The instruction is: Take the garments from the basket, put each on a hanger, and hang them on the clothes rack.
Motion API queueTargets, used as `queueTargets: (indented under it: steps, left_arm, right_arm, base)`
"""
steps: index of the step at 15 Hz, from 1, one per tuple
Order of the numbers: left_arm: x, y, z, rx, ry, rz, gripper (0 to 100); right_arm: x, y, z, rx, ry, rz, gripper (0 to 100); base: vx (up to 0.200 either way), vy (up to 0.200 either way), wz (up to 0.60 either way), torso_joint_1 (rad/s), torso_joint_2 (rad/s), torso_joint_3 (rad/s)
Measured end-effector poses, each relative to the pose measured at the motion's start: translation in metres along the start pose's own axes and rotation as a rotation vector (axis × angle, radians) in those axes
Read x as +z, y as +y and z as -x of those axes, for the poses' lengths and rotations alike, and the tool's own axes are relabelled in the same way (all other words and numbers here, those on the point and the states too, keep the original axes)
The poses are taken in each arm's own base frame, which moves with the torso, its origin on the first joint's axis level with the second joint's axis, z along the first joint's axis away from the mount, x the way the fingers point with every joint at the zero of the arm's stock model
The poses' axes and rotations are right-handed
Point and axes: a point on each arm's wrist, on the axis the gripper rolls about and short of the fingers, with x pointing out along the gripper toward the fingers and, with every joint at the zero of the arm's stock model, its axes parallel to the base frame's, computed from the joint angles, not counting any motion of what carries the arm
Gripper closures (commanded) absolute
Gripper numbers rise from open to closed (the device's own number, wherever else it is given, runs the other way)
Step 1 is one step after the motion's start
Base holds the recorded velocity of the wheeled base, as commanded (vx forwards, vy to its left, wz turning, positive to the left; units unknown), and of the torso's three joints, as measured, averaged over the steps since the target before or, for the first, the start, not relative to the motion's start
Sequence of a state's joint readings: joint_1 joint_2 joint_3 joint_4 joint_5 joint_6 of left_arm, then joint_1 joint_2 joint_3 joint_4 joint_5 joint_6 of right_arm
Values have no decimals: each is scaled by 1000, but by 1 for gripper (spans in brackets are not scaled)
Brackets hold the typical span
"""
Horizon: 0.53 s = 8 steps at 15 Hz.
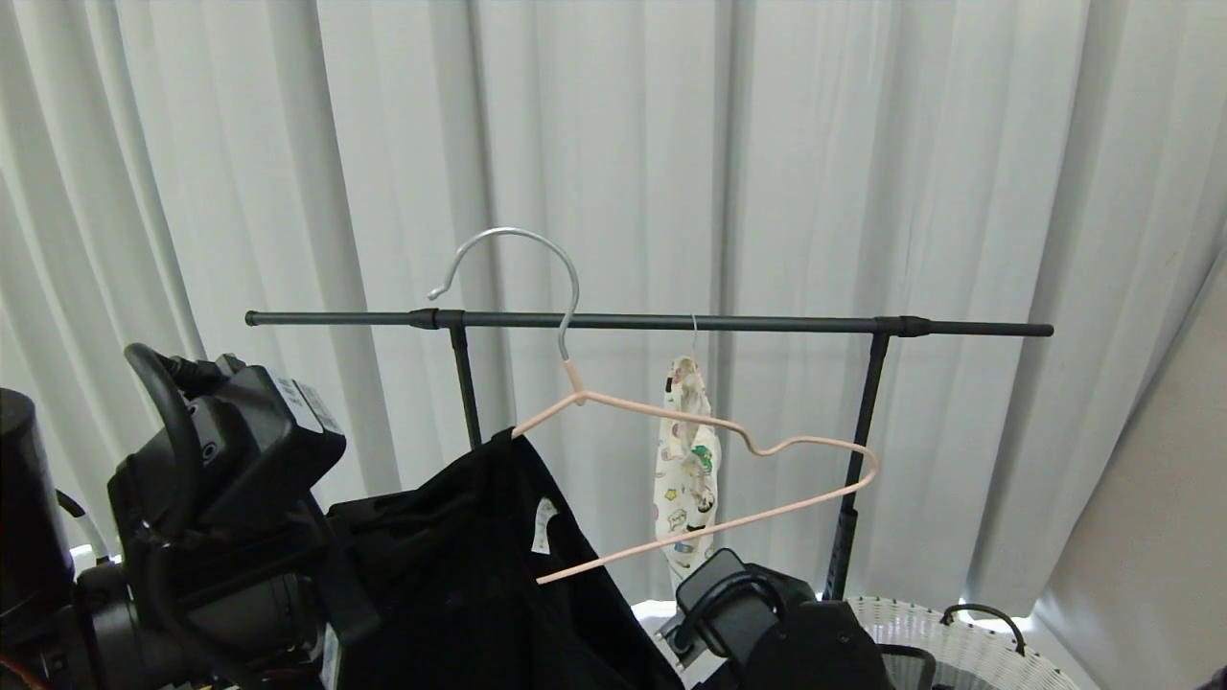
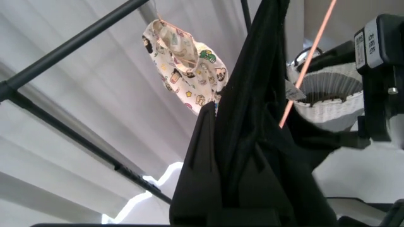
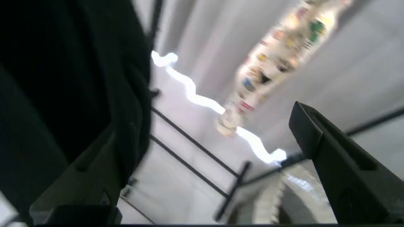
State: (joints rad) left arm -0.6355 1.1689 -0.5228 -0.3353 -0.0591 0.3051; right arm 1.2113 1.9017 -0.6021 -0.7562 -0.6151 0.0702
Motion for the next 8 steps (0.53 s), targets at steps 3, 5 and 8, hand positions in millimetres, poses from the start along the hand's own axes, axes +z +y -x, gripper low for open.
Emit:
queueTargets:
  steps: [3, 5, 8]
  left_arm:
    - [-11, 1, 0, 45, 48, 9, 100]
    - [-19, 1, 2, 53, 77, 13, 100]
    - [-26, 1, 3, 59, 96, 19, 100]
  right_arm:
    - [-1, -30, -3, -122, 17, 20, 0]
    - [5, -49, -3, -209, 8, 0, 0]
    - [9, -72, 0, -279, -2, -37, 0]
  base:
    - [0, 0, 0, 0, 0, 0]
    - [0, 0, 0, 0, 0, 0]
    - [0, 0, 0, 0, 0, 0]
